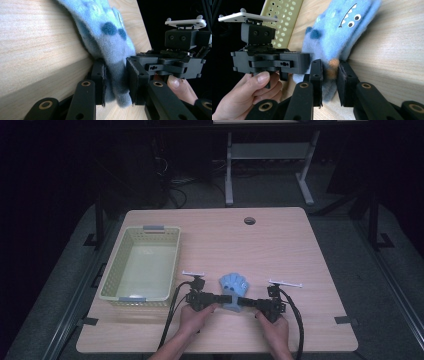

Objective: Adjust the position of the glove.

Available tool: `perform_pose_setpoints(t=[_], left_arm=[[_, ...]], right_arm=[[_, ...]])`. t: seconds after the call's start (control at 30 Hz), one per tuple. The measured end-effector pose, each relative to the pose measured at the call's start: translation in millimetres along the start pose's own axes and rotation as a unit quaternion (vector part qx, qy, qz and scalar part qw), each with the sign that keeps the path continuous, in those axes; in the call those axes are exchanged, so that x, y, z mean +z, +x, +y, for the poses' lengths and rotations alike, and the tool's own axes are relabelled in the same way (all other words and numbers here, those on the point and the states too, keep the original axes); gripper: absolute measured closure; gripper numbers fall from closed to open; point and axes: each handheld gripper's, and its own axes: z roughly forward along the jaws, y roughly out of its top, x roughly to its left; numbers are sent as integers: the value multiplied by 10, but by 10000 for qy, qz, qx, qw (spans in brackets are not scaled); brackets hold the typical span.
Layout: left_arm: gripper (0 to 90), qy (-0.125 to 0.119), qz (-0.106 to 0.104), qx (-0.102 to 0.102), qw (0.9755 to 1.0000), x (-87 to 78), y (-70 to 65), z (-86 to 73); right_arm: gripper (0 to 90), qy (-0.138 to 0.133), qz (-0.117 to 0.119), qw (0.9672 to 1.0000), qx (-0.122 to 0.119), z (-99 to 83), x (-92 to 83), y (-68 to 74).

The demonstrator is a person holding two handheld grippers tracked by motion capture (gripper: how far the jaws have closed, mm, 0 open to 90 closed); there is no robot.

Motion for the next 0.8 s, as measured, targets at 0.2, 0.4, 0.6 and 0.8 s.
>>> perform_pose_setpoints(t=[0.2, 0.4, 0.6, 0.8], left_arm=[[699, -43, -81, 69, 9999, -27, -24, 8], [699, -34, -69, 125, 9999, -57, -26, 12], [698, 10, 128, 182, 9998, -47, -25, 5], [701, 28, 171, 143, 9997, -56, 3, -8]], right_arm=[[766, -31, 33, 10000, -63, -4, -2, 11], [771, -17, 54, 9999, -101, -20, 17, 42], [669, 17, -108, 9999, -9, -22, 19, 40], [614, 92, -46, 9999, 30, -30, 45, 73]])
